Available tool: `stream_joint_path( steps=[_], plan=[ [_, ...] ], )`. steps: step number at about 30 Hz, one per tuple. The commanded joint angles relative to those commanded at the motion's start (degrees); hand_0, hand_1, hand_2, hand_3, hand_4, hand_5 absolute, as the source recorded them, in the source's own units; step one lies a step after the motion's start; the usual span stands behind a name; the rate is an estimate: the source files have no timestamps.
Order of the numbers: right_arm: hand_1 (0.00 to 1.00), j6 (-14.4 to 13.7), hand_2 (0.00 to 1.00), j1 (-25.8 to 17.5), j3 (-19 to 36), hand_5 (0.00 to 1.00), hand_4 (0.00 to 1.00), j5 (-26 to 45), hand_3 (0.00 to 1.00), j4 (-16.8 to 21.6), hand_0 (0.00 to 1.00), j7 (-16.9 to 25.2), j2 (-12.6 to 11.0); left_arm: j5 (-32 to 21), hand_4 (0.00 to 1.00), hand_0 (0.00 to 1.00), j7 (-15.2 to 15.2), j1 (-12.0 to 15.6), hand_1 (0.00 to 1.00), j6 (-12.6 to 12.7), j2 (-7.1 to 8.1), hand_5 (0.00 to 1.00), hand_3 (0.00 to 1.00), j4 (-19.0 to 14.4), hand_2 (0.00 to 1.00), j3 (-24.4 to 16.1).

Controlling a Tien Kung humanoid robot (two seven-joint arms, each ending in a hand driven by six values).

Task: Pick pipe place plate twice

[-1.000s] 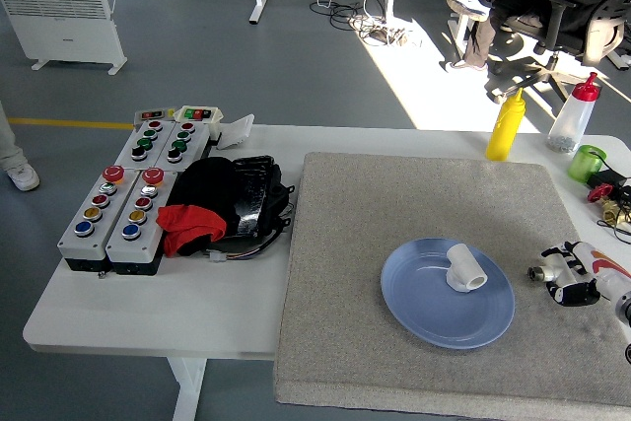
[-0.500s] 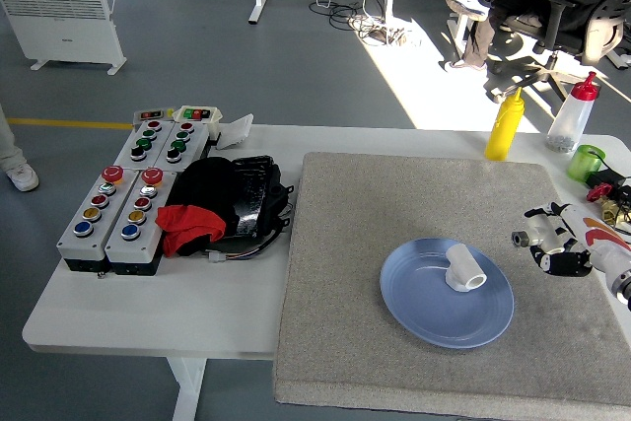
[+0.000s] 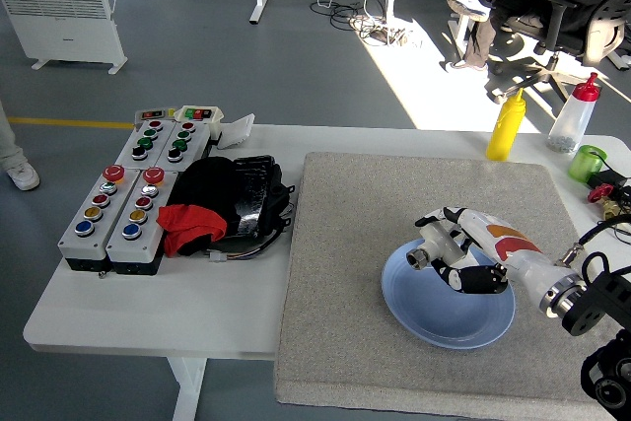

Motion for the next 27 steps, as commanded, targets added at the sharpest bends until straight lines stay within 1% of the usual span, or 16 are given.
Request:
stream_joint_path(
  steps=[1, 2, 7, 8, 9, 13, 14, 18, 19, 22, 25, 26, 27],
  plan=[
    [0.512, 0.2, 0.572, 0.2, -0.7, 0.079, 0.346, -0.4, 0.586, -0.4, 0.445, -0.4, 0.1, 0.1, 0.369, 0.681, 0.0, 0.0, 0.674, 0.0, 0.0, 0.998, 0.651, 0.0, 0.711, 0.0],
    [0.593, 0.5, 0.602, 0.4, -1.4, 0.081, 0.349, -0.8, 0.593, -0.8, 0.586, -0.8, 0.2, 0.1, 0.369, 0.682, 0.0, 0.0, 0.673, 0.0, 0.0, 0.998, 0.651, 0.0, 0.711, 0.0],
    [0.593, 0.9, 0.602, 0.5, -3.8, 0.081, 0.349, -1.5, 0.593, -2.7, 0.586, -1.1, 0.8, 0.2, 0.369, 0.682, 0.1, 0.2, 0.673, 0.0, 0.0, 0.998, 0.651, -0.1, 0.711, -0.1],
    [0.736, 0.9, 0.751, 0.5, -3.9, 0.091, 0.401, -1.6, 0.674, -2.8, 0.772, -1.2, 0.9, 0.2, 0.369, 0.682, 0.2, 0.2, 0.674, 0.0, 0.0, 0.998, 0.651, -0.1, 0.711, -0.1],
    [0.736, 0.9, 0.751, 0.5, -4.0, 0.091, 0.401, -1.7, 0.674, -2.9, 0.772, -1.2, 0.9, 0.2, 0.369, 0.682, 0.2, 0.2, 0.674, 0.0, 0.0, 0.998, 0.651, -0.1, 0.711, -0.1],
    [0.736, 2.4, 0.751, 0.7, -5.5, 0.091, 0.401, -4.5, 0.674, -3.7, 0.772, -2.0, 1.1, 0.5, 0.369, 0.682, 0.4, 0.5, 0.674, -0.1, 0.0, 0.998, 0.651, -0.2, 0.711, -0.2],
    [0.902, 2.6, 0.985, 0.8, -5.7, 0.164, 0.668, -5.5, 0.865, -3.8, 0.975, -1.8, 1.1, 0.5, 0.369, 0.681, 0.4, 0.5, 0.674, -0.1, 0.0, 0.998, 0.651, -0.2, 0.711, -0.2],
    [0.902, 2.2, 0.985, 1.2, -6.0, 0.164, 0.668, -8.4, 0.865, -4.1, 0.975, -1.2, 1.3, 0.5, 0.369, 0.681, 0.5, 0.5, 0.674, -0.1, 0.0, 0.998, 0.651, -0.2, 0.711, -0.1],
    [0.924, 2.1, 0.998, 1.2, -6.0, 0.166, 0.728, -8.7, 0.935, -4.2, 0.998, -1.2, 1.3, 0.5, 0.369, 0.681, 0.4, 0.5, 0.673, -0.1, 0.0, 0.998, 0.651, -0.2, 0.711, -0.1],
    [0.924, 2.0, 0.998, 1.4, -5.8, 0.166, 0.728, -9.7, 0.935, -4.5, 0.998, -1.4, 1.5, 0.4, 0.369, 0.681, 0.4, 0.5, 0.673, -0.1, 0.0, 0.998, 0.651, -0.2, 0.711, -0.1],
    [0.924, 2.5, 0.998, 1.4, -5.4, 0.166, 0.728, -10.2, 0.935, -4.8, 0.998, -1.7, 1.4, 0.2, 0.369, 0.681, 0.4, 0.4, 0.673, -0.1, 0.0, 0.998, 0.651, -0.2, 0.711, 0.0],
    [0.934, 2.7, 0.998, 1.4, -5.4, 0.151, 0.744, -10.3, 0.964, -4.8, 0.998, -1.7, 1.4, 0.2, 0.368, 0.681, 0.4, 0.4, 0.673, -0.1, 0.0, 0.998, 0.65, -0.2, 0.71, 0.0],
    [0.934, 2.9, 0.998, 1.4, -5.3, 0.151, 0.744, -10.3, 0.964, -4.8, 0.998, -1.8, 1.4, 0.1, 0.368, 0.681, 0.4, 0.3, 0.673, 0.0, 0.0, 0.998, 0.65, -0.2, 0.71, 0.1]
  ],
)
